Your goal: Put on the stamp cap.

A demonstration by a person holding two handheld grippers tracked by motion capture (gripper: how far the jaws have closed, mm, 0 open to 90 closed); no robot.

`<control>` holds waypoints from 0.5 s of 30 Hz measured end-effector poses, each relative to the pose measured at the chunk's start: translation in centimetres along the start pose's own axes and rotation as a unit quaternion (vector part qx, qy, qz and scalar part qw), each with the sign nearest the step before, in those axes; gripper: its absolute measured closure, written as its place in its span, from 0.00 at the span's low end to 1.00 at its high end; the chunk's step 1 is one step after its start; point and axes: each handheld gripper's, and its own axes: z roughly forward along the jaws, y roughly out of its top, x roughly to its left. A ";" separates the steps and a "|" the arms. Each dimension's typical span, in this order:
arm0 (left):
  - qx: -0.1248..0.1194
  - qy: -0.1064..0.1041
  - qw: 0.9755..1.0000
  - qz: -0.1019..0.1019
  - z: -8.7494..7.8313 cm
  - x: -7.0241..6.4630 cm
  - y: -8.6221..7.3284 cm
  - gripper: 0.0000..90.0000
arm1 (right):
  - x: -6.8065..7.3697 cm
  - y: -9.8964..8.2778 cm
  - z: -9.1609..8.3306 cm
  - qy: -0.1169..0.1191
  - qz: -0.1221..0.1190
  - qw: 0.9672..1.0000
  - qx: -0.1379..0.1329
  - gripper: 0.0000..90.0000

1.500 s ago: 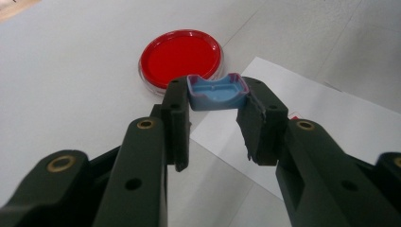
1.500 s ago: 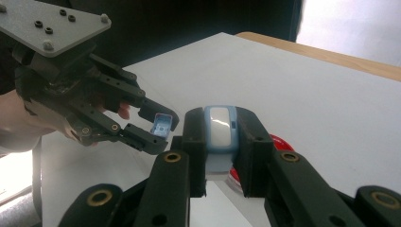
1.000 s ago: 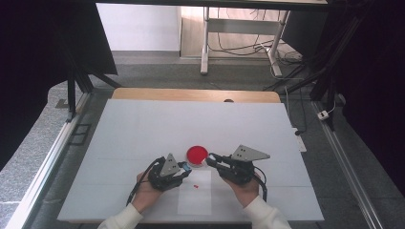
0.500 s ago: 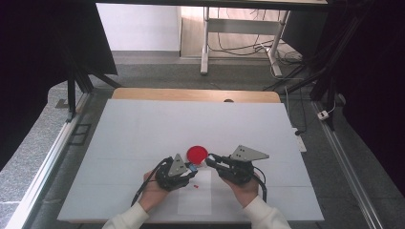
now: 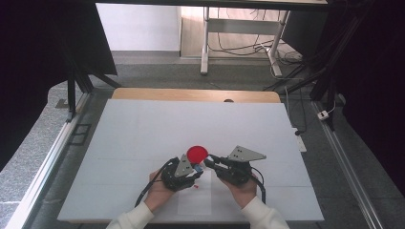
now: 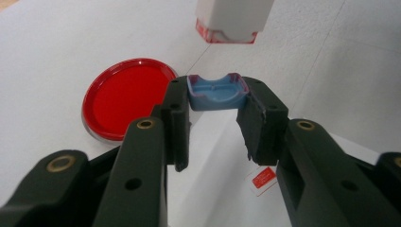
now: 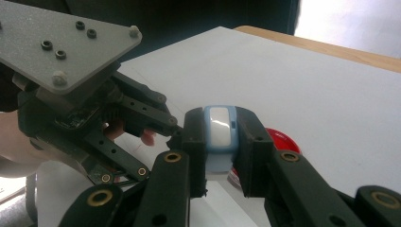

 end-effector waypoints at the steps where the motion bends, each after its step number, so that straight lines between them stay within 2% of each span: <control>1: 0.000 -0.002 1.000 0.000 0.0 0.0 0.0 0.72 | 0.0 0.0 0.0 0.001 0.000 1.000 0.001 0.84; 9: -0.003 0.001 1.000 0.002 0.2 -0.3 0.1 0.72 | 0.1 -0.1 0.1 -0.001 0.002 1.000 0.001 0.84; 15: -0.006 0.005 1.000 0.002 0.2 -0.4 0.2 0.72 | 0.2 -0.2 0.1 0.000 0.017 1.000 -0.004 0.84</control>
